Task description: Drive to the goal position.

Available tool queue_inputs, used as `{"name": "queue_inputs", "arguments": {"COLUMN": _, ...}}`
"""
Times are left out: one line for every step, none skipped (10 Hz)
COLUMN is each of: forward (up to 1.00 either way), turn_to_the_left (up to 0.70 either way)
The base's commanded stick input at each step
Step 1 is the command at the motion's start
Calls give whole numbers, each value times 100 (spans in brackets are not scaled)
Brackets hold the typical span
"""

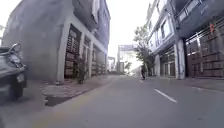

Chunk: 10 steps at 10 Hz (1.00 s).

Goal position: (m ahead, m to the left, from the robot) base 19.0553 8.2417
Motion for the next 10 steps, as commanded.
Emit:
{"name": "queue_inputs", "arguments": {"forward": 100, "turn_to_the_left": 0}}
{"name": "queue_inputs", "arguments": {"forward": 100, "turn_to_the_left": 0}}
{"name": "queue_inputs", "arguments": {"forward": 100, "turn_to_the_left": 0}}
{"name": "queue_inputs", "arguments": {"forward": 100, "turn_to_the_left": 0}}
{"name": "queue_inputs", "arguments": {"forward": 100, "turn_to_the_left": 0}}
{"name": "queue_inputs", "arguments": {"forward": 100, "turn_to_the_left": 0}}
{"name": "queue_inputs", "arguments": {"forward": 100, "turn_to_the_left": 0}}
{"name": "queue_inputs", "arguments": {"forward": 100, "turn_to_the_left": 0}}
{"name": "queue_inputs", "arguments": {"forward": 100, "turn_to_the_left": 0}}
{"name": "queue_inputs", "arguments": {"forward": 100, "turn_to_the_left": 0}}
